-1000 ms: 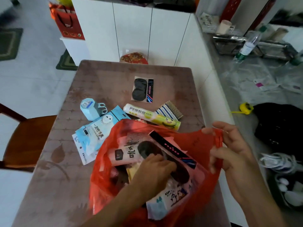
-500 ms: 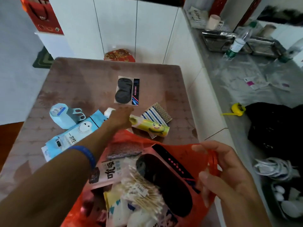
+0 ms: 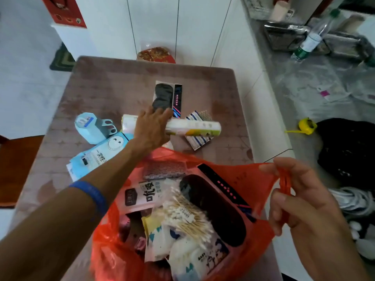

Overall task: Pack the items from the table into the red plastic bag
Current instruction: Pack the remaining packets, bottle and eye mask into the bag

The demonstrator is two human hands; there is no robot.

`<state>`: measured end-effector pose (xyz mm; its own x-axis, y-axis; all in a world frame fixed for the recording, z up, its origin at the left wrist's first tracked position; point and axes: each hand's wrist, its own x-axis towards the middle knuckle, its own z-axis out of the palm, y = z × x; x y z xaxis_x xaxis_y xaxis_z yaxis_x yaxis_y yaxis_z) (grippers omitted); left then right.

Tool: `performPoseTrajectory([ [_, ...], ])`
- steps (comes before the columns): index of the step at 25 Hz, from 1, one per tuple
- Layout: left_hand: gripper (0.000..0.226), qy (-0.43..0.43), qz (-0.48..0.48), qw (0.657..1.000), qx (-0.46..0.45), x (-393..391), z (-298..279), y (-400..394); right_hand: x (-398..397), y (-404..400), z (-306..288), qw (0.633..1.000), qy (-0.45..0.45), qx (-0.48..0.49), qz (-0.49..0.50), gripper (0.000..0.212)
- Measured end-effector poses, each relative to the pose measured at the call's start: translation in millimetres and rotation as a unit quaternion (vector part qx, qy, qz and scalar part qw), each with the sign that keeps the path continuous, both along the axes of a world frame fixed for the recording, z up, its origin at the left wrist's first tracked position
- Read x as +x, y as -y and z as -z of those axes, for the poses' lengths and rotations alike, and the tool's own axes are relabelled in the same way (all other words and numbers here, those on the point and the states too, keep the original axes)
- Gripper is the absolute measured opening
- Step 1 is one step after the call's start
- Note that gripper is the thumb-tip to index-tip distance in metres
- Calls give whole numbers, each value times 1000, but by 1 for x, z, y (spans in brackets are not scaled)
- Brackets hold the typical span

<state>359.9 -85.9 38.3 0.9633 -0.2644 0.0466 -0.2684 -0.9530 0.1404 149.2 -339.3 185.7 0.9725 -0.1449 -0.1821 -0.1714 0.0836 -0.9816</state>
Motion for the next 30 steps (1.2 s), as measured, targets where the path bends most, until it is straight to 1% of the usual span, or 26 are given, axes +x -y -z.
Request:
performPoseTrajectory([
  [2,48,50,-66,985,-150,-21,-56,-32,-5,1,-7,999,10,41,-6,50],
  [3,47,47,-73,974,-207,-40,-81,-49,-8,1,-12,998,13,53,-11,50],
  [4,46,9,-58,969,-241,-64,-104,-66,-9,0,-16,998,11,59,-17,50],
  [5,46,-58,-25,963,-263,-89,-124,-79,-10,-3,-18,998,9,62,-21,49],
  [6,44,-143,9,951,-273,-112,-136,-86,-8,-4,-19,998,8,61,-25,47],
  [7,45,-211,39,946,-245,-132,-143,-89,-8,-8,-22,998,11,59,-34,45],
  [8,48,-242,69,952,-174,-149,-144,-86,-10,-12,-25,997,16,63,-46,44],
  [9,52,-234,100,963,-93,-160,-136,-77,-11,-14,-29,996,23,72,-56,43],
  [10,55,-211,125,968,-44,-166,-125,-62,-14,-15,-34,994,32,81,-65,42],
  [11,56,-191,137,971,-39,-169,-112,-45,-18,-16,-40,992,44,90,-77,43],
  [14,53,-204,164,959,-112,-167,-78,15,-20,-17,-54,987,85,102,-85,46],
  [15,51,-202,174,955,-126,-166,-69,28,-17,-14,-54,989,85,90,-76,45],
  [17,44,-170,168,952,-193,-171,-63,30,-7,-11,-49,995,75,14,-67,44],
  [19,40,-114,112,939,-304,-178,-71,8,0,-11,-38,994,67,-70,-60,48],
  [20,36,-58,55,934,-348,-177,-72,-10,3,-14,-33,993,64,-86,-58,51],
  [21,36,6,-30,936,-350,-170,-66,-34,5,-18,-28,992,64,-89,-56,53],
  [22,43,51,-138,939,-311,-159,-54,-61,7,-22,-25,993,66,-85,-50,54],
  [23,58,27,-238,940,-242,-146,-45,-87,8,-27,-22,994,67,-81,-42,54],
  [24,73,-61,-306,932,-185,-133,-32,-111,10,-33,-19,994,68,-81,-38,54],
  [25,75,-153,-334,918,-149,-126,-21,-126,11,-38,-16,994,69,-83,-35,53],
  [26,61,-224,-327,907,-141,-123,-19,-131,14,-43,-12,993,74,-82,-31,53],
  [27,39,-233,-317,905,-161,-123,-23,-132,15,-47,-11,993,83,-78,-27,53],
  [28,25,-184,-313,911,-197,-125,-35,-129,16,-48,-12,992,100,-71,-16,54],
  [30,24,-42,-290,913,-283,-129,-72,-119,18,-38,-16,987,152,-40,20,48],
])
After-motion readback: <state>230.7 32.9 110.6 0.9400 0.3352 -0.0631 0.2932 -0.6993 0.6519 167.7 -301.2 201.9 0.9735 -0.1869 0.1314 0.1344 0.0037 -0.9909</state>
